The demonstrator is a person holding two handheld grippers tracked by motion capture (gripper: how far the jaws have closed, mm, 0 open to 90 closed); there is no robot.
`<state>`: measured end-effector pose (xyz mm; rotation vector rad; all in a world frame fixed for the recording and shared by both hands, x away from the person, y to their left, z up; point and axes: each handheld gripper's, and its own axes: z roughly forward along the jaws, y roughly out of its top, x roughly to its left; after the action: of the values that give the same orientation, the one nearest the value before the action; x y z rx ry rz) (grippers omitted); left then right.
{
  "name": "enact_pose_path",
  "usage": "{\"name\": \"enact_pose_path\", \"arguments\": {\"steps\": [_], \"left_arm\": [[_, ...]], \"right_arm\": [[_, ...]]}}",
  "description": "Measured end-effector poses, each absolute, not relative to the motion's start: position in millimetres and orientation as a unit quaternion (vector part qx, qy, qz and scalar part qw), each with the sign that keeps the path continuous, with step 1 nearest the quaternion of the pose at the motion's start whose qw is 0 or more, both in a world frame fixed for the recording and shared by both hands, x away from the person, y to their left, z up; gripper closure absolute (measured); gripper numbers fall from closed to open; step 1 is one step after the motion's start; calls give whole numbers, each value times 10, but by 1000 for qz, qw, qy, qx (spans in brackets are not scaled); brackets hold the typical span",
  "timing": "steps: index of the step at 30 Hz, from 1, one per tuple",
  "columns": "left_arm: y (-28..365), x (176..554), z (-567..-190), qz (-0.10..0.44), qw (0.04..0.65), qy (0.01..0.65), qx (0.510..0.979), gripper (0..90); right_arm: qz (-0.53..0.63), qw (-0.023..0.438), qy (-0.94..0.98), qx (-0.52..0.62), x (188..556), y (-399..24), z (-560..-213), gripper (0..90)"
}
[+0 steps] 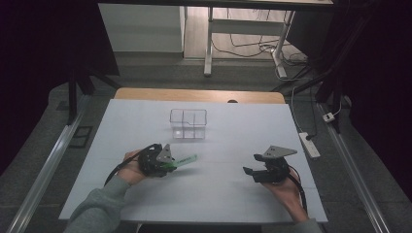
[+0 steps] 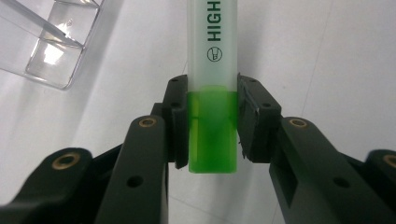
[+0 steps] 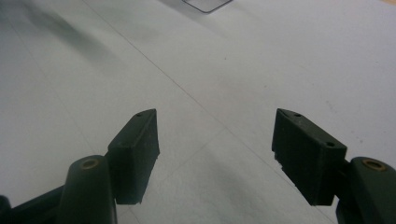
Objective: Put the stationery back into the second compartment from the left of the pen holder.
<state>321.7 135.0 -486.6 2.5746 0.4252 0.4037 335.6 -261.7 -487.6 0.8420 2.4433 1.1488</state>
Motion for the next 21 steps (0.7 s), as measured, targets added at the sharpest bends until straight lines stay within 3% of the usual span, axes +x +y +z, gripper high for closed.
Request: {"name": "enact_pose_path", "arguments": {"steps": [21], "left_arm": [[826, 3245, -4915, 134, 228, 128, 956, 666]], "right_arm": [[401, 141, 868, 255, 3370, -2355, -4840, 322]]}}
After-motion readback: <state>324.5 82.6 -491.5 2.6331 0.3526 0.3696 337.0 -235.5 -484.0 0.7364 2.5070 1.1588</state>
